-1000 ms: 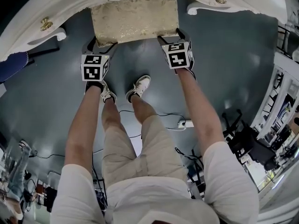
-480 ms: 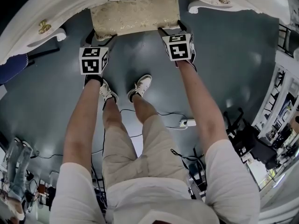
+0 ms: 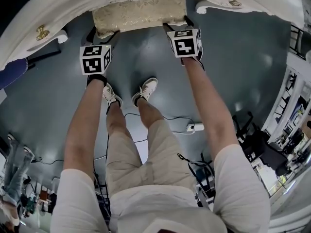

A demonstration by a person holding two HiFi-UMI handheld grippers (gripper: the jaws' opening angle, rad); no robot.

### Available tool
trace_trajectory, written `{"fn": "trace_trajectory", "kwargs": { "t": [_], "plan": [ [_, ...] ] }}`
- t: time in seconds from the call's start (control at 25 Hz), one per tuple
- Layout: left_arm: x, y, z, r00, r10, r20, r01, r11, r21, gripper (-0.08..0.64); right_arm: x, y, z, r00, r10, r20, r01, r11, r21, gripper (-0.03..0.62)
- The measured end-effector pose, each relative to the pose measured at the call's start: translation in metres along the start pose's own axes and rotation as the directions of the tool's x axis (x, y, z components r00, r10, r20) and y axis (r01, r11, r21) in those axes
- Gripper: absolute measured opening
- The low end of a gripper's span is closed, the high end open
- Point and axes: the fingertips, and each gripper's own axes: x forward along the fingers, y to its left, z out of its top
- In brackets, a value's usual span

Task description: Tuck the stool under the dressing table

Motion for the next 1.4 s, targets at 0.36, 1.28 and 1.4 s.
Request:
{"fn": "trace_trajectory", "kwargs": {
  "t": [0.36,1.28,1.4],
  "plan": [
    [0.012,0.012,0.018,1.000,0.008,0.024,-0.008,1.000,-0.007,0.402,0.012,-0.009,0.020,1.000,0.001,0.026,0.000,1.000,-0.006,0.360],
    [0.027,0.030,0.042,0.994,0.035,0.100,-0.035,0.999,-0.008,0.399,0.028,-0.018,0.048,0.995,-0.012,0.098,0.012,1.000,0.002,0.354],
    [0.029,0.032,0.046,0.994,0.034,0.101,-0.033,0.999,-0.006,0.399,0.029,-0.019,0.052,0.995,-0.016,0.101,0.016,1.000,0.003,0.354]
  ]
}}
